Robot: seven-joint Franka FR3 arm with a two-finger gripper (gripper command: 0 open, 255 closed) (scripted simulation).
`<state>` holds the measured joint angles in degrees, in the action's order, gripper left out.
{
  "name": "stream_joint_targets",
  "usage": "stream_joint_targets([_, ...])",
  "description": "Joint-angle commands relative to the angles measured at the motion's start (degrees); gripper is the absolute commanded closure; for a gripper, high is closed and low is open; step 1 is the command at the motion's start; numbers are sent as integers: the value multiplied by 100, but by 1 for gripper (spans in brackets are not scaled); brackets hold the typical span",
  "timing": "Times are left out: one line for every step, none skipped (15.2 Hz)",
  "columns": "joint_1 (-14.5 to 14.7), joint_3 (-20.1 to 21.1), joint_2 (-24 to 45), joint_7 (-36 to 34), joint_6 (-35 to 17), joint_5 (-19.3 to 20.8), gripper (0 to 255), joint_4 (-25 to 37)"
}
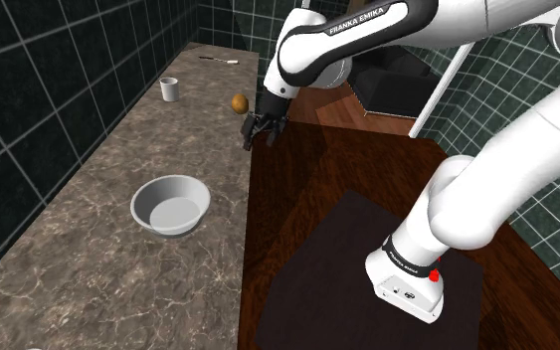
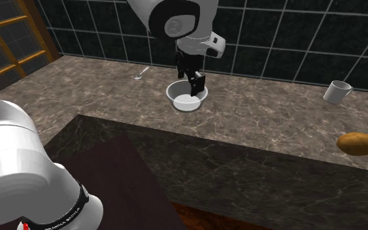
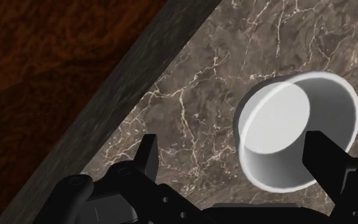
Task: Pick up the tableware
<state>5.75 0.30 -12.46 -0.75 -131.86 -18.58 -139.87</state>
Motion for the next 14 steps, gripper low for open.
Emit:
stream_joint_targets([78, 26, 438, 100, -317, -182, 0, 129])
stream_joint_targets([113, 40, 659, 156, -454, -275, 0, 216])
stream_joint_targets([145, 56, 882, 213, -583, -368, 0, 311])
stream_joint_targets([176, 73, 1106, 272, -705, -463, 0, 414])
stream_joint_targets([203, 94, 1330, 332, -819, -557, 0, 525])
stream_joint_targets([225, 119, 1554, 391, -926, -651, 0, 644])
stream_joint_targets([243, 147, 1778, 450, -1026, -741, 0, 771])
stream_joint_targets([257, 178, 2002, 506, -1118, -829, 0, 905])
stream_joint_targets([269, 210, 2226, 560, -1204, -912, 0, 1046])
stream_joint_targets([277, 245, 2449, 610, -1283, -989, 0, 1194])
stream_joint_targets([284, 281, 2672, 656, -1356, -1060, 0, 1349])
stream_joint_targets([289, 318, 2894, 697, -1422, -1124, 0, 1511])
stream_joint_targets([292, 356, 3116, 733, -1483, -1181, 0, 1679])
stream_joint_targets([295, 393, 3338, 763, -1538, -1230, 0, 1854])
